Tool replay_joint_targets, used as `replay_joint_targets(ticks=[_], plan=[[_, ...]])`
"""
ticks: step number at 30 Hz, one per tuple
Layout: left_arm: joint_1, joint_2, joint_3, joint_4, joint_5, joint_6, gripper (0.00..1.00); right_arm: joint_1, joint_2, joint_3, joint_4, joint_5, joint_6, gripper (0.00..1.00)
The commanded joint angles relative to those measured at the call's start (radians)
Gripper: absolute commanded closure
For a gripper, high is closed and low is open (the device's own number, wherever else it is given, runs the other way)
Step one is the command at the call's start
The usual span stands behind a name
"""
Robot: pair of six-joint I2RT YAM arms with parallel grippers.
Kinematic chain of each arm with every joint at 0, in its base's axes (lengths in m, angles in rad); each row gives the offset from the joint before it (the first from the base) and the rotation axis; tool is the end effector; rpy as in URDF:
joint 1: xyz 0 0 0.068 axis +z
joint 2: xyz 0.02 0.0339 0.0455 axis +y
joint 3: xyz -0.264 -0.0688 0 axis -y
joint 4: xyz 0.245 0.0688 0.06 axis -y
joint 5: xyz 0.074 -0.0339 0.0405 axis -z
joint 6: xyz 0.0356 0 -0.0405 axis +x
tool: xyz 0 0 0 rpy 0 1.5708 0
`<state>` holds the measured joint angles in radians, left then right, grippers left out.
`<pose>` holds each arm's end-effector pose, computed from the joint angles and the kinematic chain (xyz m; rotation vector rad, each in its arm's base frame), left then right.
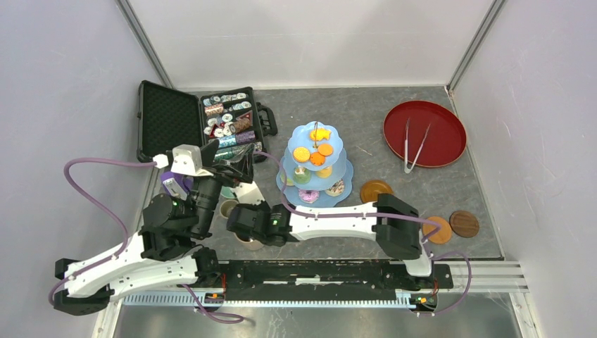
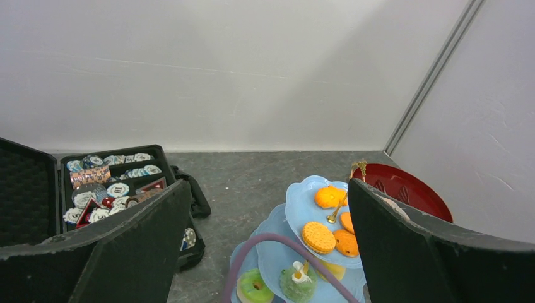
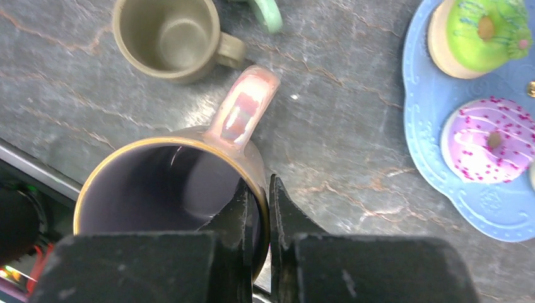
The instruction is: Serve the afternoon tea
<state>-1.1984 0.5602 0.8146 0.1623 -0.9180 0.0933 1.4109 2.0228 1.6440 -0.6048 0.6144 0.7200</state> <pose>0.0648 -0.0883 0.4122 -0.0047 1.3337 -0.4096 0.0907 0.4333 0.2303 -0.5768 2.2606 0.2577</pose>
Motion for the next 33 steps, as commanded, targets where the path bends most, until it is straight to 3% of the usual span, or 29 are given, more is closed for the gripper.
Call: replay_joint_targets(ticks=[1, 7, 12, 15, 19, 23, 27, 33], plan=[[-0.005, 0.014, -0.007, 0.065, -0.033, 0.056, 0.00, 0.005, -0.202, -0.161, 0.103, 0.048, -0.147, 1.00], [-0.005, 0.027, -0.014, 0.077, -0.037, 0.065, 0.00, 0.005, -0.530, -0.532, 0.289, 0.043, -0.322, 1.00], [-0.005, 0.035, -0.016, 0.081, -0.036, 0.068, 0.00, 0.005, -0.884, -0.857, 0.425, -0.060, -0.443, 1.00], [-0.005, 0.036, -0.018, 0.083, -0.033, 0.064, 0.00, 0.005, -1.080, -0.966, 0.386, -0.053, -0.435, 1.00], [-0.004, 0.046, -0.019, 0.082, -0.031, 0.061, 0.00, 0.003, -1.281, -1.031, 0.210, 0.120, -0.298, 1.00], [-0.005, 0.056, -0.017, 0.079, -0.025, 0.054, 0.00, 0.001, -1.370, -1.010, 0.014, 0.355, -0.075, 1.00], [-0.005, 0.063, -0.012, 0.071, -0.022, 0.048, 0.00, -0.050, -1.351, -0.949, -0.148, 0.474, 0.052, 1.00], [-0.005, 0.071, -0.006, 0.059, -0.010, 0.036, 0.00, -0.414, -1.193, -0.872, -0.127, 0.326, -0.126, 1.00]])
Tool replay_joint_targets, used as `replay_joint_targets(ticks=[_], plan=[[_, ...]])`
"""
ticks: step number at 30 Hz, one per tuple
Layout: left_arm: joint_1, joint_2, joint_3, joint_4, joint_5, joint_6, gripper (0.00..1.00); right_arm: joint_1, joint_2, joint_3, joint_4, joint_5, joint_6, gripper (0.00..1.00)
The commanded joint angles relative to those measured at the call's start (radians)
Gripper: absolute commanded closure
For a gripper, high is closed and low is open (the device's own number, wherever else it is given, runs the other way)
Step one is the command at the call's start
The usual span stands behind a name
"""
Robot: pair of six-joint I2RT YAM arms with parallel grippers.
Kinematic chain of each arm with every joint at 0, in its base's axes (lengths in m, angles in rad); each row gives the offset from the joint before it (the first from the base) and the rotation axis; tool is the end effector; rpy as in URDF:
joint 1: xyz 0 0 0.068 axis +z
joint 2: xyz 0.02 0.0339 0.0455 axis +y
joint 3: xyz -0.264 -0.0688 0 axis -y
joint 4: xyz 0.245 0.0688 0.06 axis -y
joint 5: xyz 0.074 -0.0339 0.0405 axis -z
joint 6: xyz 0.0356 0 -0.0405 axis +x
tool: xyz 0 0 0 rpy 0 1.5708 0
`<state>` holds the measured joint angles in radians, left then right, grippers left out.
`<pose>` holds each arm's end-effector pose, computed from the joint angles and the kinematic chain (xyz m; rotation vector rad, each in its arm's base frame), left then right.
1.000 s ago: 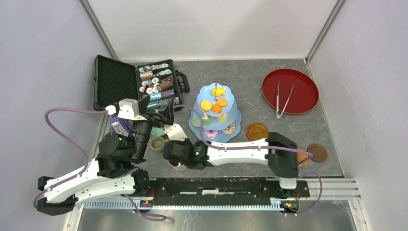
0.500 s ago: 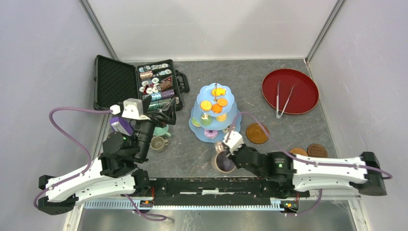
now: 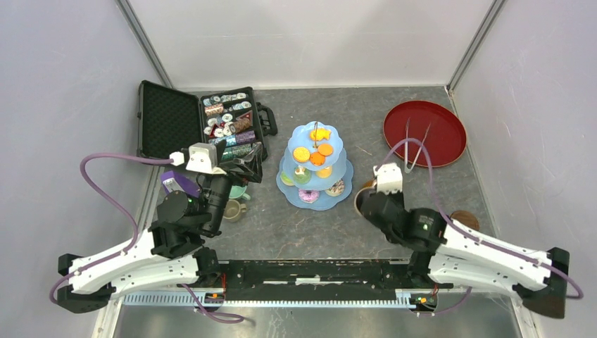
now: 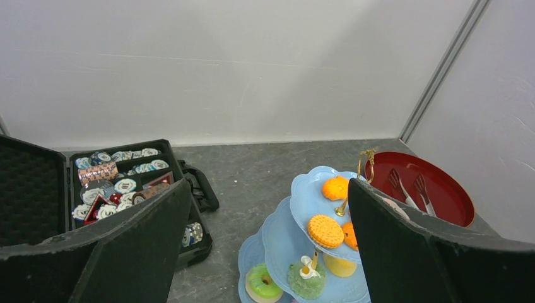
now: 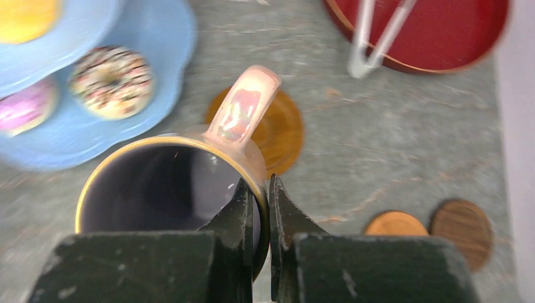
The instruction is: Serve the afternoon tea
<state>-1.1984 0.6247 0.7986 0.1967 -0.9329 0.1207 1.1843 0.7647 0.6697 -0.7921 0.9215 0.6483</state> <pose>0.0723 -0.1065 0.4039 0.0343 1.3614 -0.3485 0.0788 0.1185 0.2587 -0.1916 2.0500 -0.0403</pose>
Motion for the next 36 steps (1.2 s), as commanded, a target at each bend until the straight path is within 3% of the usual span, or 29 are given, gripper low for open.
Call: replay_joint_targets(ticks=[1, 10, 36], plan=[[-0.005, 0.007, 0.009, 0.023, 0.008, 0.007, 0.00, -0.237, 0.083, 0.107, 0.084, -0.011, -0.092, 1.00], [-0.005, 0.013, 0.012, 0.015, 0.022, 0.005, 0.00, -0.585, 0.134, 0.054, 0.347, -0.351, -0.244, 1.00], [-0.004, 0.021, 0.010, 0.017, 0.032, 0.002, 0.00, -0.724, 0.179, -0.028, 0.443, -0.458, -0.294, 1.00]])
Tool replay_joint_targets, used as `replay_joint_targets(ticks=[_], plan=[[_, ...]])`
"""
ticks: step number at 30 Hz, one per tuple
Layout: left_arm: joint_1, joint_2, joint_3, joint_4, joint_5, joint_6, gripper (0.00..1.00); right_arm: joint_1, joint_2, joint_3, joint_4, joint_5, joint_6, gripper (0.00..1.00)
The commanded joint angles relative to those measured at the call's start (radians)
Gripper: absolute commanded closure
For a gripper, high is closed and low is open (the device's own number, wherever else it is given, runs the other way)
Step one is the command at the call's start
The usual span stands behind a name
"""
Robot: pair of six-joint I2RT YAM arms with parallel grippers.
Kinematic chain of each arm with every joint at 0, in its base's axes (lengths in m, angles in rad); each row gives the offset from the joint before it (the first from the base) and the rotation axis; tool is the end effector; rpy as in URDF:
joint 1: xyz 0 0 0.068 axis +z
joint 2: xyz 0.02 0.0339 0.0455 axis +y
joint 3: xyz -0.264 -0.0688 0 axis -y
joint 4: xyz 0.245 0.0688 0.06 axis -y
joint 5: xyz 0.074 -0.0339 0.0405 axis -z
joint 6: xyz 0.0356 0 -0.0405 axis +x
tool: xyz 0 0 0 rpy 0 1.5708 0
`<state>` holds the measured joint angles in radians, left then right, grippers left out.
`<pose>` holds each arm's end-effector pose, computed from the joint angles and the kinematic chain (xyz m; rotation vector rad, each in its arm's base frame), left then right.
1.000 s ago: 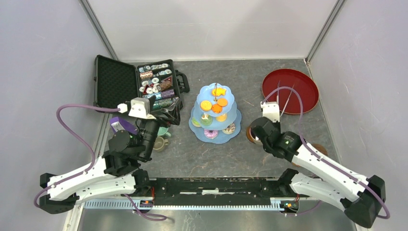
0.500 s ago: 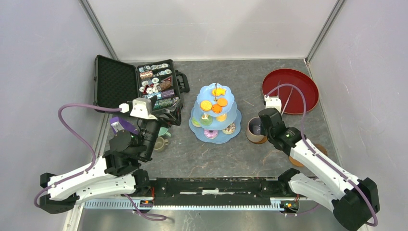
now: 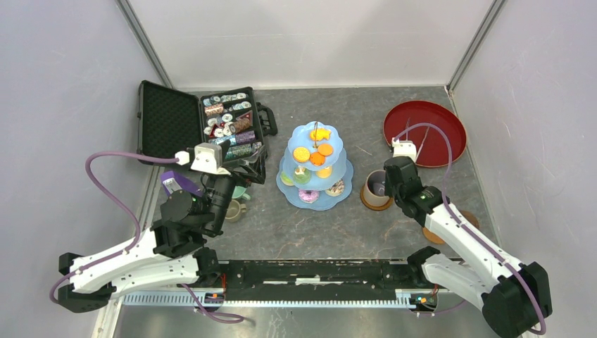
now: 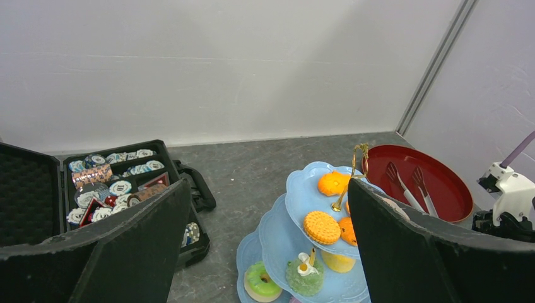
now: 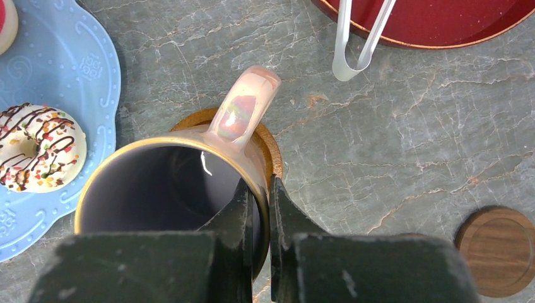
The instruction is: Serve the afternoon tea
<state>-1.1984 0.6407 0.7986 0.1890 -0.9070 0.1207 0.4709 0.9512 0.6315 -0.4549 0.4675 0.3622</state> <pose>0.0738 -0.1119 0.4017 0.0719 1.3665 -0.3516 0.1799 0.0736 0.2344 0.1021 2.2450 -0.1064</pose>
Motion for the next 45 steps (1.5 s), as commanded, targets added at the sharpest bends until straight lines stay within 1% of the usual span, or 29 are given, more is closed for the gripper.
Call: replay_joint_targets(ticks=[1, 10, 22, 23, 26, 32, 34, 39, 43, 44, 45], plan=[[-0.005, 0.006, 0.010, 0.025, 0.007, 0.003, 0.00, -0.011, -0.008, 0.008, 0.103, -0.004, -0.008, 1.00], [-0.005, 0.008, 0.010, 0.024, 0.009, 0.001, 0.00, -0.012, -0.022, 0.004, 0.065, -0.001, 0.003, 1.00], [-0.004, 0.010, 0.012, 0.021, 0.011, -0.002, 0.00, -0.013, -0.030, 0.006, 0.027, 0.039, -0.008, 1.00], [-0.005, 0.010, 0.011, 0.021, 0.011, -0.002, 0.00, -0.012, -0.035, 0.004, 0.026, 0.036, -0.008, 0.99], [-0.005, 0.013, 0.013, 0.020, 0.013, -0.004, 0.00, -0.013, -0.045, -0.005, 0.031, 0.038, -0.013, 0.86], [-0.005, 0.016, 0.015, 0.015, 0.016, -0.010, 0.00, -0.014, -0.040, -0.006, 0.042, 0.006, -0.022, 0.68], [-0.005, 0.016, 0.017, 0.011, 0.017, -0.013, 0.00, -0.014, -0.041, 0.001, 0.042, -0.007, -0.028, 0.59], [-0.005, 0.022, 0.028, -0.004, 0.027, -0.029, 0.00, -0.014, -0.071, 0.052, -0.013, -0.017, -0.036, 0.43], [-0.004, 0.032, 0.053, -0.038, 0.048, -0.048, 0.00, -0.014, -0.130, 0.080, -0.089, 0.041, -0.031, 0.18], [-0.005, 0.034, 0.059, -0.047, 0.054, -0.053, 0.00, -0.013, -0.145, 0.080, -0.108, 0.065, -0.022, 0.14], [-0.005, 0.033, 0.067, -0.058, 0.058, -0.061, 0.00, -0.014, -0.162, 0.077, -0.131, 0.090, -0.007, 0.11]])
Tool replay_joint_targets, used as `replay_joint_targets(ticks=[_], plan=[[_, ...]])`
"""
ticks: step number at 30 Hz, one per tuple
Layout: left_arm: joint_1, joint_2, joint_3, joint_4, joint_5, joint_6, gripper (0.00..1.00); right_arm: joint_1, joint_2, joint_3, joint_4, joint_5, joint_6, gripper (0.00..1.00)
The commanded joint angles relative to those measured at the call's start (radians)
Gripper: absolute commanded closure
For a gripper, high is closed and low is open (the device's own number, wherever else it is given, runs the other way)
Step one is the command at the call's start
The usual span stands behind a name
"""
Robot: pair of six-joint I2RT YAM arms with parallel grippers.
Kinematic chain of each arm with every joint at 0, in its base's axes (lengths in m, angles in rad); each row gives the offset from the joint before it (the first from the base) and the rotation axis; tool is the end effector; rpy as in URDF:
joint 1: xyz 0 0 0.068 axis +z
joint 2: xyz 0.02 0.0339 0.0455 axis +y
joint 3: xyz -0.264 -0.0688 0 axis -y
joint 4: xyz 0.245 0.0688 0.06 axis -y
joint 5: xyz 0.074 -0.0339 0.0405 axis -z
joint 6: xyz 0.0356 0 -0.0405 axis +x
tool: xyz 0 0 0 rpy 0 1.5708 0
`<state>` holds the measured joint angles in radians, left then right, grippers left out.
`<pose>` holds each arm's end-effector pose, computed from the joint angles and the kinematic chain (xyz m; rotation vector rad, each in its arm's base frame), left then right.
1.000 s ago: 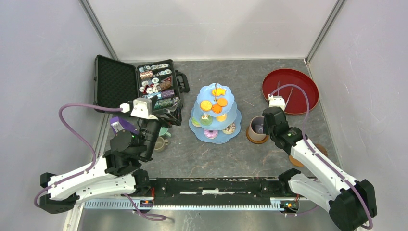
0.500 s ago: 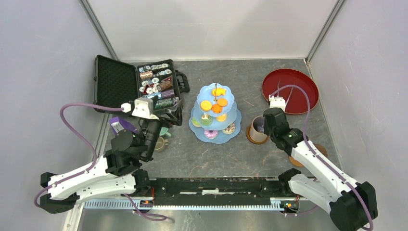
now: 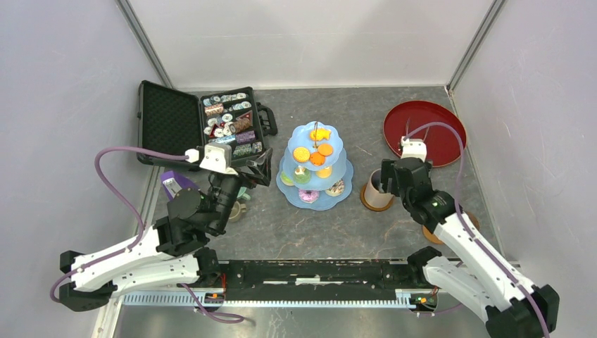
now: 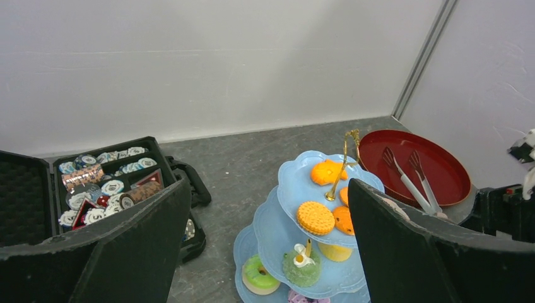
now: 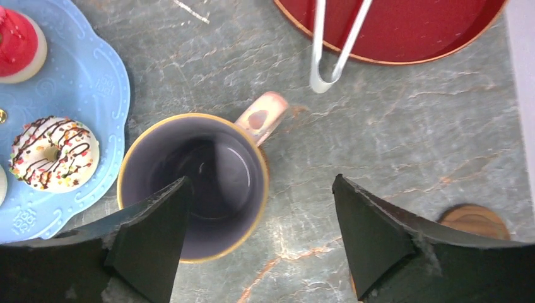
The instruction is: Serve the afternoon tea
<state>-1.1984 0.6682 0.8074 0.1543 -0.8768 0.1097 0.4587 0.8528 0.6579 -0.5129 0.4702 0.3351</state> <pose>0.0763 -0.1202 0.3985 0.1264 1.3877 -0.3493 0.1673 0.0646 0.2550 0.1052 2.1881 -0.0935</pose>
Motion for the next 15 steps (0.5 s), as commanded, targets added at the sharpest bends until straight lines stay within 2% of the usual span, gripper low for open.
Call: replay_joint_targets(ticks=[1, 2, 6, 8, 10, 15], plan=[[-0.005, 0.006, 0.065, -0.033, 0.034, -0.055, 0.00, -0.002, -0.076, 0.048, -0.097, 0.135, 0.055, 0.08], [-0.005, 0.006, 0.075, -0.044, 0.041, -0.064, 0.00, -0.001, -0.087, 0.044, -0.128, 0.172, 0.095, 0.02], [-0.005, 0.005, 0.128, -0.108, 0.068, -0.100, 0.00, -0.027, -0.111, -0.009, -0.153, 0.216, 0.206, 0.02], [-0.005, 0.005, 0.163, -0.143, 0.089, -0.165, 0.00, -0.066, -0.117, -0.041, -0.145, 0.225, 0.248, 0.02], [-0.004, 0.002, 0.196, -0.191, 0.114, -0.205, 0.00, -0.142, -0.128, -0.078, -0.119, 0.205, 0.264, 0.02], [-0.004, 0.007, 0.255, -0.240, 0.165, -0.279, 0.00, -0.428, -0.146, -0.175, -0.022, 0.012, 0.242, 0.03]])
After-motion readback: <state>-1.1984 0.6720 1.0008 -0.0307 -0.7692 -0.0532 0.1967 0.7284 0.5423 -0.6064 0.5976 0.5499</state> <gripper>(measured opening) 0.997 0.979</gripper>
